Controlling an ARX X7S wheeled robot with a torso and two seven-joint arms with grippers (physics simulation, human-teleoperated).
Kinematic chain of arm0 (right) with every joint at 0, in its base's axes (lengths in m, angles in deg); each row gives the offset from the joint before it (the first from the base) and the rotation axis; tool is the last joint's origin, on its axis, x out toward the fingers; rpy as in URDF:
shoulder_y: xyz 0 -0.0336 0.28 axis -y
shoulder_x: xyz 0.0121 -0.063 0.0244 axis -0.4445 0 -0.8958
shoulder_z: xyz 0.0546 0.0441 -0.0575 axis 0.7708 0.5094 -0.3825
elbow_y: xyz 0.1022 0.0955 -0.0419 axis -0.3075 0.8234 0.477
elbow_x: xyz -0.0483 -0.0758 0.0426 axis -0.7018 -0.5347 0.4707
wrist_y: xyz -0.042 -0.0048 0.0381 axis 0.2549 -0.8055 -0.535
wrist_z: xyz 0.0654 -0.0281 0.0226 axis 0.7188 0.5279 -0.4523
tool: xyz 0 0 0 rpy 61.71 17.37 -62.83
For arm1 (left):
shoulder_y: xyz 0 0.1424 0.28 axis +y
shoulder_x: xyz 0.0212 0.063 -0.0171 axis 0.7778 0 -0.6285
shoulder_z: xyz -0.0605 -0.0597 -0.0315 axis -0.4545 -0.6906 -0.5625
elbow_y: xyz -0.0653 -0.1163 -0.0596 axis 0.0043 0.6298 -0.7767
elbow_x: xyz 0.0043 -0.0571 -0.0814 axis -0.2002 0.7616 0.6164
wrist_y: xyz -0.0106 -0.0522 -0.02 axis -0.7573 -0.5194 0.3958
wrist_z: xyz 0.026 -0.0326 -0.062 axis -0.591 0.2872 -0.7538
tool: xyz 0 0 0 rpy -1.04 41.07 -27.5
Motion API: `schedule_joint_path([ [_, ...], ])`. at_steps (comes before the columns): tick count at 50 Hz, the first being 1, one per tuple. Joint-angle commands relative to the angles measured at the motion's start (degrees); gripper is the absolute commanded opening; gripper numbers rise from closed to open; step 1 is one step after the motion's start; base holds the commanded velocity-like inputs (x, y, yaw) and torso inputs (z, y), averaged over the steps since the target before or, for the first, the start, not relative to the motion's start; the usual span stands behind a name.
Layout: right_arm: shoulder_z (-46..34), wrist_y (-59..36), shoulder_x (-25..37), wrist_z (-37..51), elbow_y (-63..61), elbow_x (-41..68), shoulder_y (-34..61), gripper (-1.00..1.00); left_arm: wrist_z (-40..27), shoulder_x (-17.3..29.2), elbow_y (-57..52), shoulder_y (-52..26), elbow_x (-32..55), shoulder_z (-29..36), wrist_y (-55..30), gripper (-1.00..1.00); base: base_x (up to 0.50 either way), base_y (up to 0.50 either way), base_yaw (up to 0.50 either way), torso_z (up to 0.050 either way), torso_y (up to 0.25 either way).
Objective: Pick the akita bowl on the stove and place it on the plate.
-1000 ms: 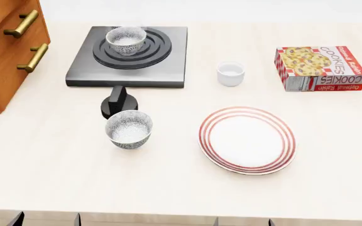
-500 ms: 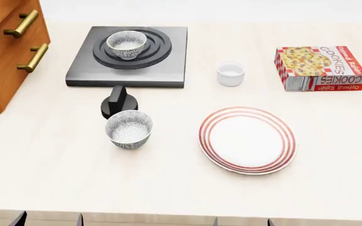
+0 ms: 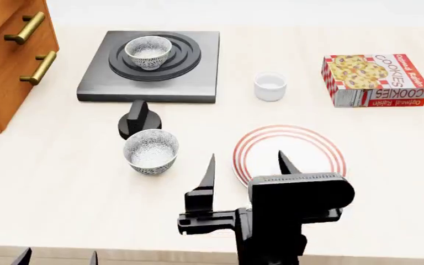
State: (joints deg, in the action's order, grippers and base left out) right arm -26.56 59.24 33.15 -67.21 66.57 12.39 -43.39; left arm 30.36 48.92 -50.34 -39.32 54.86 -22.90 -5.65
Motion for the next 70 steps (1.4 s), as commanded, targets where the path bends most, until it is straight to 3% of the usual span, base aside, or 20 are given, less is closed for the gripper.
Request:
schedule_joint_path([
  [1,3.78,-29.12,-2.18,7.03,-10.95,8.32,26.41,1.00,-0.86,0.71,0.62,-0.17,0.52,0.96,0.45,1.00,0.00,0.00,0.00,0.000,0.000],
  [12,9.02,-43.57,4.71,9.18,-14.73,11.00,36.84,1.00,-1.66,1.26,1.01,-0.33,0.88,1.65,0.83,1.00,0.00,0.00,0.00,0.000,0.000],
  [18,15.73,-46.15,7.62,9.30,-22.18,11.90,28.38,1.00,-2.08,1.58,0.19,-0.25,1.08,2.07,0.26,1.00,0.00,0.00,0.00,0.000,0.000],
  [23,13.99,-48.80,12.67,8.32,-26.43,11.98,21.37,1.00,-2.34,1.82,0.22,-0.19,1.37,2.25,0.51,1.00,0.00,0.00,0.00,0.000,0.000],
  [28,14.36,-44.02,12.91,6.73,-25.97,12.24,15.88,1.00,-2.60,1.99,0.50,-0.35,1.54,2.50,0.70,1.00,0.00,0.00,0.00,0.000,0.000],
  [29,17.31,-48.79,10.70,6.84,-25.75,13.82,17.02,1.00,-2.68,2.05,0.35,-0.35,1.58,2.54,0.59,1.00,0.00,0.00,0.00,0.000,0.000],
  [33,20.16,-45.25,8.19,6.86,-25.29,14.08,15.53,1.00,-2.84,2.15,0.88,-0.40,1.72,2.72,1.18,1.00,0.00,0.00,0.00,0.000,0.000],
  [47,16.69,-47.21,10.40,7.91,-25.65,13.77,15.95,1.00,-3.75,2.73,0.16,-0.19,2.26,3.20,0.76,1.00,0.00,0.00,0.00,0.000,0.000],
  [70,17.61,-46.49,10.22,8.22,-25.51,14.74,15.82,1.00,-4.46,3.40,1.30,-0.78,2.96,4.22,1.35,1.00,0.00,0.00,0.00,0.000,0.000],
])
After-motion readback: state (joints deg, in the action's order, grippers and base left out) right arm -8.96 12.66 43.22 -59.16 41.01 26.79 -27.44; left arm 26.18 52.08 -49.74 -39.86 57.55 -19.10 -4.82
